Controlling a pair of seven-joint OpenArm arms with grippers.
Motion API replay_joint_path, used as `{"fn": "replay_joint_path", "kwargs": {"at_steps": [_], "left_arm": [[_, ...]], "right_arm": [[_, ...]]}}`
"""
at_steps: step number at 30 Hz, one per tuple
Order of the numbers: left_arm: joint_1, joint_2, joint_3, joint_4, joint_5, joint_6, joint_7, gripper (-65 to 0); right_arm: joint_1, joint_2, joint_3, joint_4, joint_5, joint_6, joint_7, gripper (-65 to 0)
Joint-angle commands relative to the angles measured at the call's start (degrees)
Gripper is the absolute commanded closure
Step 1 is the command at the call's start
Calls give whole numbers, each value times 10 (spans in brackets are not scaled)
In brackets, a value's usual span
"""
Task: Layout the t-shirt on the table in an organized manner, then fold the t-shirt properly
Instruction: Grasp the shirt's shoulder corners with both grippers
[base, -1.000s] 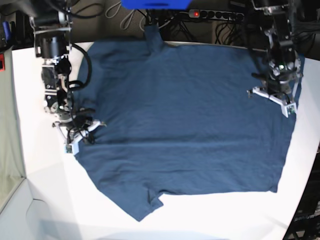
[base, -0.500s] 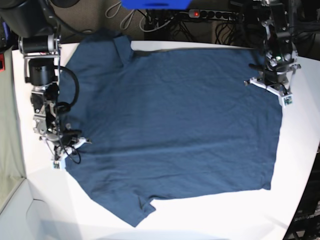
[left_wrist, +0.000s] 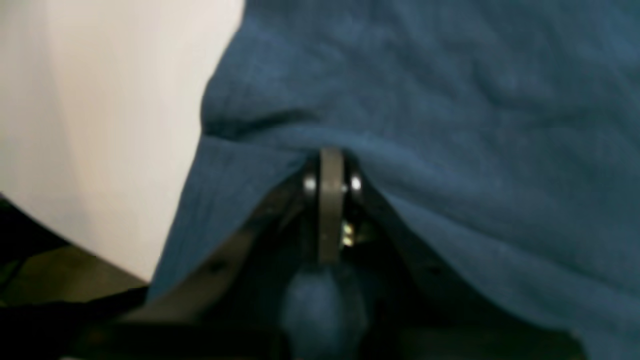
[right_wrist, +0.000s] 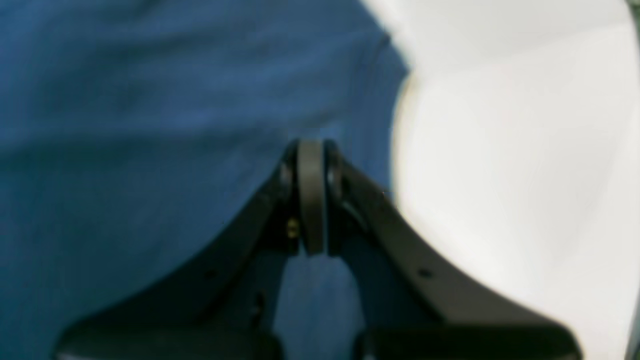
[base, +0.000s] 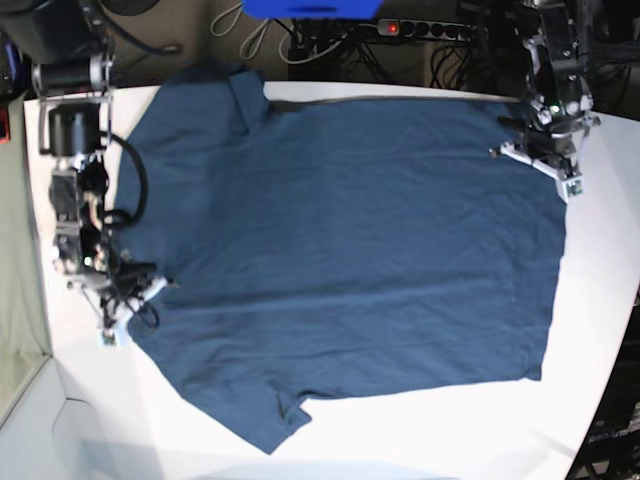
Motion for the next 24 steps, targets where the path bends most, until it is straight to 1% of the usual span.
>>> {"fn": "replay_joint_path", "kwargs": {"at_steps": [1, 3, 6, 11, 12, 14, 18, 22, 24], "left_arm": [[-9, -3, 0, -9, 2, 2, 15, 0], [-25, -3, 1, -27, 2, 2, 15, 0], [-45, -3, 1, -41, 3, 2, 15, 0], [-76, -4, 1, -56, 3, 1, 15, 0], [-83, -10, 1, -62, 3, 1, 15, 0], [-92, -21, 5, -72, 3, 1, 15, 0], [-97, -27, 1, -79, 3, 1, 15, 0], [-90, -28, 1, -56, 2, 1, 23, 0], [-69, -27, 1, -33, -1, 1, 23, 0]], "right_arm": [[1, 7, 3, 39, 4, 0, 5, 0], [-34, -3, 3, 94, 3, 0, -15, 0], [-87, -6, 3, 183, 1, 0, -49, 0], [-148, -8, 3, 272, 1, 0, -85, 0], [-159, -8, 3, 285, 1, 0, -94, 0], [-172, -8, 3, 303, 1, 0, -115, 0], [-195, -8, 3, 325, 2, 0, -156, 0], [-211, -8, 2, 330, 2, 0, -160, 0], [-213, -8, 2, 329, 2, 0, -160, 0]]}}
